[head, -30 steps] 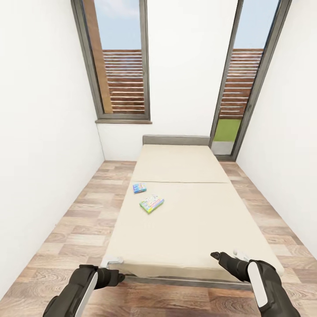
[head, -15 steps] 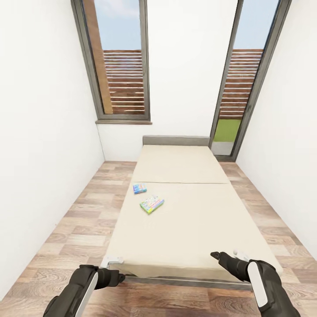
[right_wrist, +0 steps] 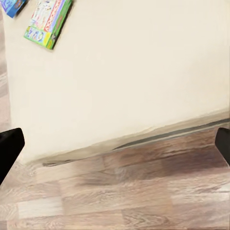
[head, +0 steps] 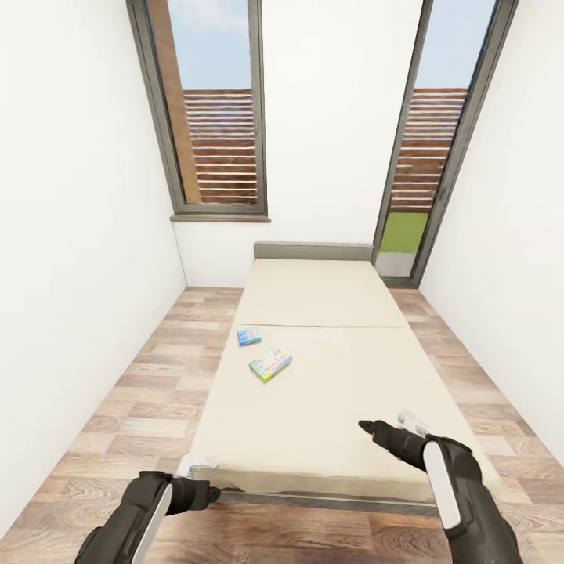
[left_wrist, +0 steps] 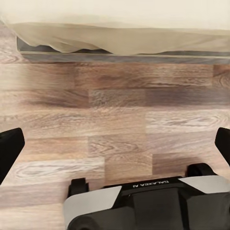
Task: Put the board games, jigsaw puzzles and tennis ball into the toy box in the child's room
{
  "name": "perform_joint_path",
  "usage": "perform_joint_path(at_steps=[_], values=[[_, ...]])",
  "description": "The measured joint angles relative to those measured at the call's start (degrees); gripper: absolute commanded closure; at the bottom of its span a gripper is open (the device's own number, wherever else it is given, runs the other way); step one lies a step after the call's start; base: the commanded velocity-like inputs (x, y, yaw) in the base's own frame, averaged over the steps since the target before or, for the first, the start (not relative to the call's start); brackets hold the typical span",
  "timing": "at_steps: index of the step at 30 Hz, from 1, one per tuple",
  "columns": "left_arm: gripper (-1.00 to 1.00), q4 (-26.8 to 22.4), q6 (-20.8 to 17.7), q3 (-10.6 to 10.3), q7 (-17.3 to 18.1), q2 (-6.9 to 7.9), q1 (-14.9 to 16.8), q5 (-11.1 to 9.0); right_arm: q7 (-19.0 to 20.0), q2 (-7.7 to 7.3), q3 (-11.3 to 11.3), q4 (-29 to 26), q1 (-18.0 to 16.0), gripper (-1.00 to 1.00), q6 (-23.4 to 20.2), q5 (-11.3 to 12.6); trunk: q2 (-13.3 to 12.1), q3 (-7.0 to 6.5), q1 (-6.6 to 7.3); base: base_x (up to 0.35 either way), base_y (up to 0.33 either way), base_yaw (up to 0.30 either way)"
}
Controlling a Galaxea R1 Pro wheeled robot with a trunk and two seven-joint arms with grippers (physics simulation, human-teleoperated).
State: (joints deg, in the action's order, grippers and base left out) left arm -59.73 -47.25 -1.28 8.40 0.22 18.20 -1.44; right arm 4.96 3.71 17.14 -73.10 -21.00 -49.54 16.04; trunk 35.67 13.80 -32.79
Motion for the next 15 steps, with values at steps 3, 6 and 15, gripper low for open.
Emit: perform_joint_path(at_steps=[3, 6, 15], values=[[-1.0, 0.0, -0.1, 0.8, 0.0, 0.02, 0.0, 0.0, -0.4, 1.25, -0.7, -0.8, -0.7, -1.0, 0.2, -0.4, 0.0, 0.0, 0.0, 0.0, 0.0, 0.0], [-1.0, -0.3, -0.1, 1.7, -0.1, 0.04, 0.0, 0.0, -0.6, 1.66, -1.0, -1.2, -1.9, -1.0, 0.1, -0.7, 0.0, 0.0, 0.0, 0.0, 0.0, 0.0], [-1.0, -5.8, -3.0, 3.1, -0.1, 0.07, 0.1, 0.0, -0.6, 1.37, -1.1, -1.4, -2.8, -1.0, 0.1, -0.9, 0.0, 0.0, 0.01, 0.021, 0.0, 0.0]])
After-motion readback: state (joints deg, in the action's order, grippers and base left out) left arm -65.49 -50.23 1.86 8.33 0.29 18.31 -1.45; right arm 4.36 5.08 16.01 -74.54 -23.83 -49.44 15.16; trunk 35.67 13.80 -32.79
